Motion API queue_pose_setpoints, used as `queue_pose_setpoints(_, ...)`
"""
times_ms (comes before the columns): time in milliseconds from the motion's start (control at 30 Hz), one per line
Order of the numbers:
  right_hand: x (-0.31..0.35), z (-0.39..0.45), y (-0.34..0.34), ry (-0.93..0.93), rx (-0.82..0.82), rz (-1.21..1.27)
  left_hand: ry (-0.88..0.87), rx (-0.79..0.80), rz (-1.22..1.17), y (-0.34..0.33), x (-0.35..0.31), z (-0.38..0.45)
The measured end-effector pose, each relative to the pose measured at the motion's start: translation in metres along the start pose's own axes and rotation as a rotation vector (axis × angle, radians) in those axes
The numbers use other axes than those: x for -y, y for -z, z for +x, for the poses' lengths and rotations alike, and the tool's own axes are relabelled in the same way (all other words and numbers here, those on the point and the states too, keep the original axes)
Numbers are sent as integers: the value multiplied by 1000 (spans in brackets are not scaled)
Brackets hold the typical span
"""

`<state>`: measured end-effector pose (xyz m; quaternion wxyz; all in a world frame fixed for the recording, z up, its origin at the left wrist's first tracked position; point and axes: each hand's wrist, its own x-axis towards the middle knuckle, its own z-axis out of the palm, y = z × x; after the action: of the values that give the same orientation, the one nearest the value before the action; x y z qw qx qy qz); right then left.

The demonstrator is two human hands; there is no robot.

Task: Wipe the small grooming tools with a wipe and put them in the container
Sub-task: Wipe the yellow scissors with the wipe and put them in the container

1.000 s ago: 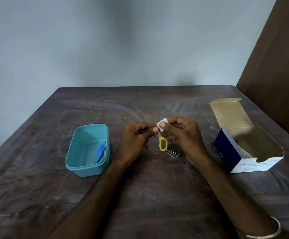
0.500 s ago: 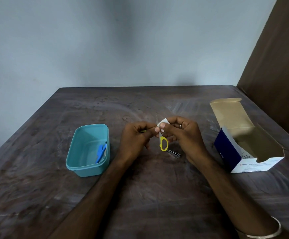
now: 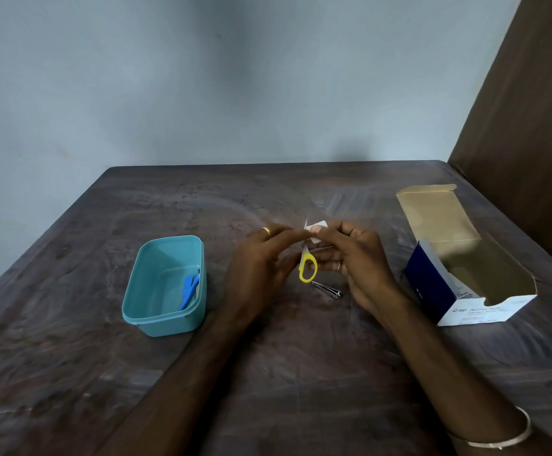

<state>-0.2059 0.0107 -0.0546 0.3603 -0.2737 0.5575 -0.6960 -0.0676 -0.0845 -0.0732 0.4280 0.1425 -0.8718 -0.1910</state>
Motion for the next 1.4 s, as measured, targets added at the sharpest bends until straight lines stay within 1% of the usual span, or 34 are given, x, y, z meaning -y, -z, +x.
queue_pose_setpoints(67,0,0,0,-32,27,13,-64,-18,51,1,0,-1)
queue_pose_setpoints(167,1,1,1,-62,63,21,-111,-39,25,3,-4,-2)
queue_pose_setpoints(267,2,1,1,-68,95,44,-66,-85,10,3,-4,-2)
queue_pose_setpoints(333,2,-1,1,-37,103,43,63,-134,-78,1,-7,-2)
queue_pose_setpoints(500,2,-1,4,61,57,-43,579,-287,-565,-5,-15,3)
queue_pose_setpoints(533,2,0,4,79,41,-59,647,-295,-648,-5,-14,4)
queue_pose_setpoints(600,0,0,3,135,2,-102,726,-285,-762,-5,-13,5)
queue_pose_setpoints(700,-4,2,2,272,-23,-280,753,-231,-834,-5,-15,5)
queue_pose_setpoints(767,-5,2,3,311,-24,-345,748,-184,-846,-6,-16,3)
queue_pose_setpoints(900,-6,4,5,297,-46,-383,752,-136,-832,-7,-14,2)
queue_pose_setpoints(1100,-3,3,4,271,-47,-281,777,-139,-840,-6,-15,3)
queue_pose_setpoints(1300,-3,5,6,193,4,-302,774,-108,-813,-4,-11,3)
queue_pose_setpoints(1400,-2,5,5,173,-40,-273,783,-121,-822,-5,-11,3)
